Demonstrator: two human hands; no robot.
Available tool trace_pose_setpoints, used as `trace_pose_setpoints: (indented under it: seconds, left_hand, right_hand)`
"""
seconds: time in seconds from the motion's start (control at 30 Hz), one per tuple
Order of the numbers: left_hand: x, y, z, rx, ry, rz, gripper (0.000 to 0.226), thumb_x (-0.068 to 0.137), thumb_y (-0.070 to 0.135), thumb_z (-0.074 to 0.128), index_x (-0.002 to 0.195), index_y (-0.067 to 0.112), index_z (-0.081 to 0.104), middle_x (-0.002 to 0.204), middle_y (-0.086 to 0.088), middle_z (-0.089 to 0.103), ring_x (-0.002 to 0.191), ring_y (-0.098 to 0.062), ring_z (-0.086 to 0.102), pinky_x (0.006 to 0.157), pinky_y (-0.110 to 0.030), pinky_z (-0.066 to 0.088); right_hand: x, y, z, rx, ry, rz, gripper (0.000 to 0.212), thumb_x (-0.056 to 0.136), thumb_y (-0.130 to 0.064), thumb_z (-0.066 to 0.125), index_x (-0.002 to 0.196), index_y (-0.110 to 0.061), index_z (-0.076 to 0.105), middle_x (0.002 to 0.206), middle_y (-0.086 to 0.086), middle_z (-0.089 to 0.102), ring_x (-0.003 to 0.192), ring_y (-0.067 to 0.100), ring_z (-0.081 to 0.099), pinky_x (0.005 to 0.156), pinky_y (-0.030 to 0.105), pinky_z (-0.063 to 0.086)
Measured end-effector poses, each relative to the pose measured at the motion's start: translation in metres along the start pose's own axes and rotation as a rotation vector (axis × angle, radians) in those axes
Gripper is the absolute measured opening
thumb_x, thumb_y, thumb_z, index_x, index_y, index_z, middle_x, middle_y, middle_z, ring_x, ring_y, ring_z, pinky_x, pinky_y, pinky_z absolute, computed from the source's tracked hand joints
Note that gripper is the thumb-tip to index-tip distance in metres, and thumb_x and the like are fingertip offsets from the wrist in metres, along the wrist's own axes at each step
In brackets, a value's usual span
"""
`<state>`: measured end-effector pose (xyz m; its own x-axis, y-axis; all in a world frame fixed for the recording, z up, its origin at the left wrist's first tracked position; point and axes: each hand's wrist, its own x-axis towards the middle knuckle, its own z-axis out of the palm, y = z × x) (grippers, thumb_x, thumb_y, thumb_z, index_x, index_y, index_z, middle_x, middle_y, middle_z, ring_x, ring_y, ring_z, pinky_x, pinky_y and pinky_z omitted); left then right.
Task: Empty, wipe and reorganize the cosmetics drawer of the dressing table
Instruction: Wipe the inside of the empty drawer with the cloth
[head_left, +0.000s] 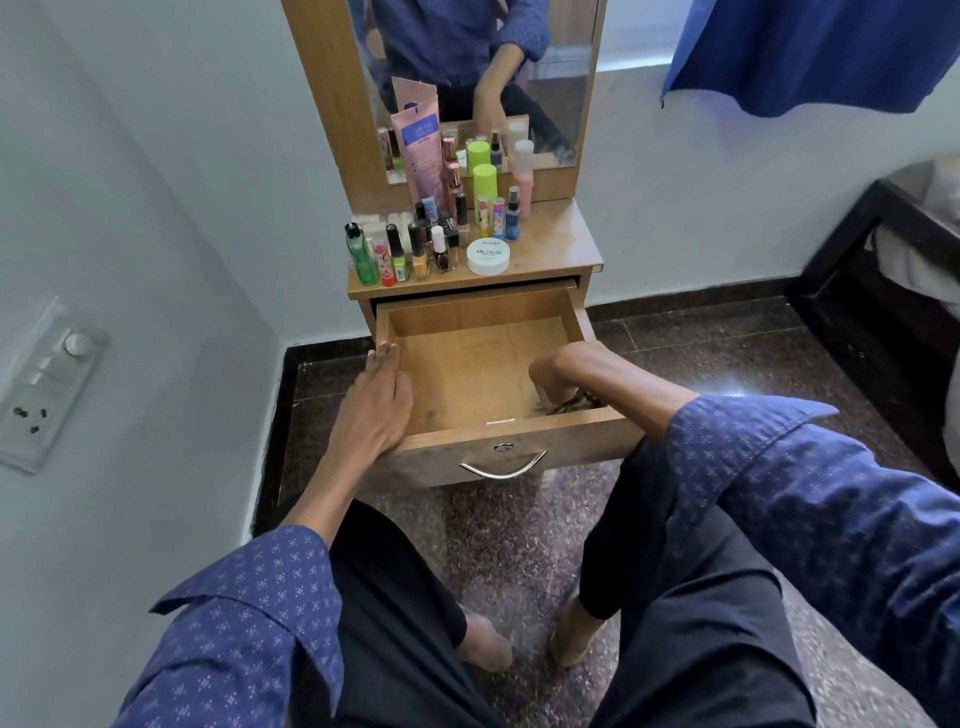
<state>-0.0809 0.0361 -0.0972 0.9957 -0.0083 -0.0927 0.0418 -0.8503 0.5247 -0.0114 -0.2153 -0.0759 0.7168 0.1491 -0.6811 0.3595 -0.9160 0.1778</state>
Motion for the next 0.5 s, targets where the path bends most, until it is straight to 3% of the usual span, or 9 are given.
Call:
trace_pose_setpoints:
  seconds: [0.07, 0.17, 0.27, 0.37, 0.5]
  left_hand:
    - [0.000, 0.001, 0.000, 0.005, 0.001, -0.004, 0.056, 0.113, 0.030, 0.024, 0.166, 0.011, 0.023, 0.174, -0.005, 0.015, 0.160, -0.024, 0.017, 0.128, -0.045, 0.016]
    - [0.000, 0.004, 0.000, 0.013, -0.002, -0.001, 0.057, 0.113, 0.029, 0.024, 0.166, 0.010, 0.022, 0.174, -0.006, 0.013, 0.161, -0.025, 0.015, 0.128, -0.043, 0.015]
    - [0.000, 0.004, 0.001, 0.012, 0.000, -0.003, 0.057, 0.113, 0.030, 0.023, 0.166, 0.010, 0.020, 0.174, -0.006, 0.011, 0.161, -0.026, 0.015, 0.128, -0.045, 0.016]
    - [0.001, 0.003, 0.002, 0.014, 0.003, 0.009, 0.058, 0.112, 0.032, 0.023, 0.166, 0.009, 0.022, 0.174, -0.008, 0.013, 0.160, -0.029, 0.019, 0.128, -0.049, 0.021]
    - [0.000, 0.004, 0.002, 0.009, 0.006, 0.000, 0.058, 0.111, 0.032, 0.023, 0.166, 0.010, 0.023, 0.174, -0.008, 0.014, 0.159, -0.029, 0.020, 0.127, -0.047, 0.022]
  right_hand:
    - [0.006, 0.001, 0.003, -0.037, -0.033, -0.011, 0.024, 0.097, -0.006, 0.052, 0.114, 0.001, 0.066, 0.115, 0.009, 0.071, 0.094, 0.029, 0.071, 0.066, 0.033, 0.057]
    - [0.009, -0.003, 0.001, -0.018, -0.061, 0.000, 0.019, 0.095, -0.007, 0.052, 0.102, 0.002, 0.067, 0.107, 0.009, 0.071, 0.086, 0.029, 0.069, 0.080, 0.039, 0.063]
    - [0.003, -0.002, -0.011, 0.066, -0.105, -0.044, 0.034, 0.095, -0.002, 0.048, 0.125, 0.000, 0.064, 0.119, 0.010, 0.067, 0.095, 0.029, 0.069, 0.064, 0.032, 0.061]
    - [0.002, -0.001, -0.017, 0.148, -0.109, -0.107, 0.045, 0.093, -0.002, 0.053, 0.136, -0.008, 0.064, 0.130, 0.009, 0.068, 0.105, 0.028, 0.071, 0.080, 0.038, 0.064]
    - [0.002, -0.037, -0.017, 0.414, -0.099, -0.300, 0.040, 0.101, -0.004, 0.044, 0.135, -0.003, 0.063, 0.127, 0.016, 0.067, 0.085, 0.019, 0.059, 0.067, 0.025, 0.053]
